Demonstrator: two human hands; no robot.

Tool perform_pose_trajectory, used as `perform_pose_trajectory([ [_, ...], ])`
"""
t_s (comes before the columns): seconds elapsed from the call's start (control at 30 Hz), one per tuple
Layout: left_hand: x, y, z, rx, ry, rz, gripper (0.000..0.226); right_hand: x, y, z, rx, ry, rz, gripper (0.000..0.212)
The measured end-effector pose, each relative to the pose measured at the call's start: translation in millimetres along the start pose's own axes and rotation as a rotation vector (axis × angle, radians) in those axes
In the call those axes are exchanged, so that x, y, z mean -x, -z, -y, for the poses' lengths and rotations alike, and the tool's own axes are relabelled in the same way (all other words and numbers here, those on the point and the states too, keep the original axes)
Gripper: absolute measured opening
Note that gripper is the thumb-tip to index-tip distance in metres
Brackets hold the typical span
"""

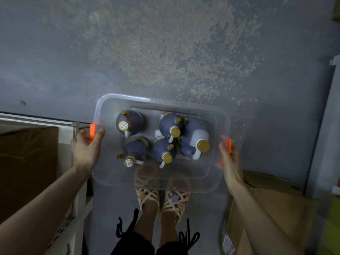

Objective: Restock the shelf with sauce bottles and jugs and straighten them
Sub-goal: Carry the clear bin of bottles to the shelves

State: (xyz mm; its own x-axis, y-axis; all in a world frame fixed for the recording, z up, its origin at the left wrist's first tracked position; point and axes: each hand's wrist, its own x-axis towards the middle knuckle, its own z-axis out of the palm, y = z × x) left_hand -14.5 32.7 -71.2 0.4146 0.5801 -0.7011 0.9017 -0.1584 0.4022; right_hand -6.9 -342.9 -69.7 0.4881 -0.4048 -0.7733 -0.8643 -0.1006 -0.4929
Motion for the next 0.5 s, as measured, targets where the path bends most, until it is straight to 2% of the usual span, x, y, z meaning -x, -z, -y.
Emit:
perform_pose_trajectory([
  [0.1, 7, -1, -5, -0.08, 0.003, 0.02, 0.068, -4, -1, -2, 0.091, -0.007, -0.01, 0.033],
  [0.2, 12, -5, -15, -0.02, 0.011, 0.013, 0.067, -9, -5, -1, 0.124, -0.052, -0.05, 0.039],
  [0.3, 13, -9, -27, 0.033, 0.014, 0.038, 0.047, -12, -7, 2, 0.127, -0.116, -0.097, 0.054],
  [0.5, 19, -1, -44, 0.055, 0.024, 0.011, 0.048, 0, -1, 24, 0.202, -0.1, -0.099, 0.061],
])
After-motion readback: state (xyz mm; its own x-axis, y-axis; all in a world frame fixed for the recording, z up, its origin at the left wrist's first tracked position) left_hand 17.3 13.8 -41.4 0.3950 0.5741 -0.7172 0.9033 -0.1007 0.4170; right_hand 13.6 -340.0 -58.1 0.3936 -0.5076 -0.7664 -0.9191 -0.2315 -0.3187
